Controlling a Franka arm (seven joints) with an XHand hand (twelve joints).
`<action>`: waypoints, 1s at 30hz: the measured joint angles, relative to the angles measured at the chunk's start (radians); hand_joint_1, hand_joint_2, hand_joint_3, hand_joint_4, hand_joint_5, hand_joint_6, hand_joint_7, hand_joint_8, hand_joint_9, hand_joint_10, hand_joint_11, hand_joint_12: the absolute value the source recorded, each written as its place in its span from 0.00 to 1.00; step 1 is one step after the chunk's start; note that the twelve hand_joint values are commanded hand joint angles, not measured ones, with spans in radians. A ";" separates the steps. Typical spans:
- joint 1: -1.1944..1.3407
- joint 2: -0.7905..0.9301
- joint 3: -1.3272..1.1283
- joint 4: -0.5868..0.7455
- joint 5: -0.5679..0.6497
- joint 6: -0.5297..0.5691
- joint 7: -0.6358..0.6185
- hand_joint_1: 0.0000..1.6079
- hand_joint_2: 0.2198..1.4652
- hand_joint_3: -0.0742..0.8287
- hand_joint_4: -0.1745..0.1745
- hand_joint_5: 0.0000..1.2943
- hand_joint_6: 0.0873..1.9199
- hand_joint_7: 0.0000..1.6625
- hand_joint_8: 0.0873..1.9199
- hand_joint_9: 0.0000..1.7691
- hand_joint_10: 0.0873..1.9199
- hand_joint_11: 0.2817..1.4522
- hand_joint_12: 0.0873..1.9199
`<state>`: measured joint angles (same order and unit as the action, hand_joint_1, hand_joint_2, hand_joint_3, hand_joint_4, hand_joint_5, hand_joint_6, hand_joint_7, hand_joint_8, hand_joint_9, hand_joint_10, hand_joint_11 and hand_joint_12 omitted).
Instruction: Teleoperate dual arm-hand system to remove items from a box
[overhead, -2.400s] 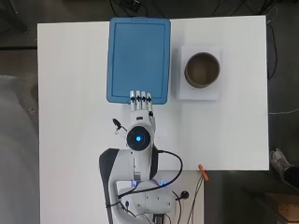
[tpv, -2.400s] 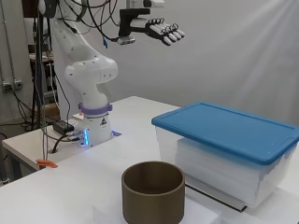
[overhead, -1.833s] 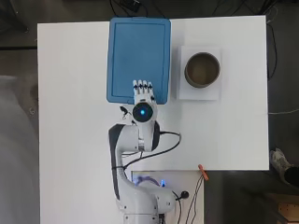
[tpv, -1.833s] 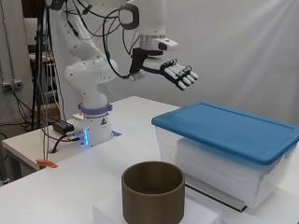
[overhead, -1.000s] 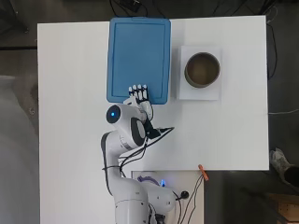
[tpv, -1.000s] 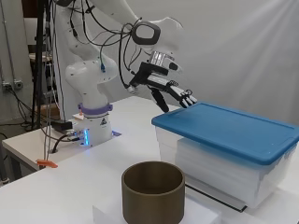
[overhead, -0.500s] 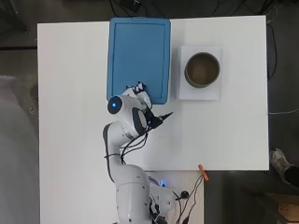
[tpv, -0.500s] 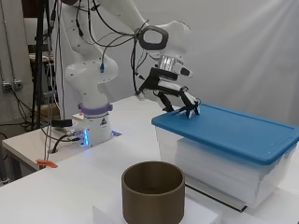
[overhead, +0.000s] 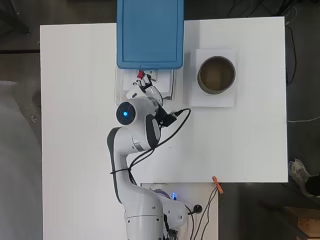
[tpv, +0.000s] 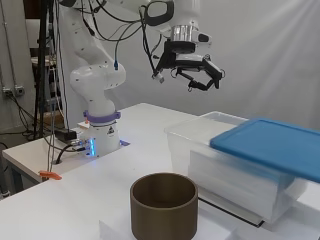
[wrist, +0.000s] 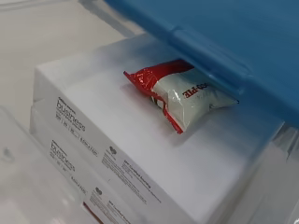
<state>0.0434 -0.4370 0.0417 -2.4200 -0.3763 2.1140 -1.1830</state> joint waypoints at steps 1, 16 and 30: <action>0.000 0.005 0.000 0.013 -0.001 -0.004 -0.004 0.82 0.83 0.09 0.03 0.46 0.80 0.42 0.78 0.42 0.69 0.25 0.42; -0.010 0.259 -0.050 0.313 0.216 -0.164 0.009 0.19 0.64 0.08 0.47 0.37 0.00 0.42 0.00 0.43 0.00 0.34 0.00; -0.021 0.672 -0.073 0.629 0.219 -0.255 0.101 0.17 0.56 0.06 0.39 0.17 0.00 0.21 0.00 0.27 0.00 0.21 0.00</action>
<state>0.0225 0.2351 -0.0314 -1.7908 -0.1570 1.8592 -1.0822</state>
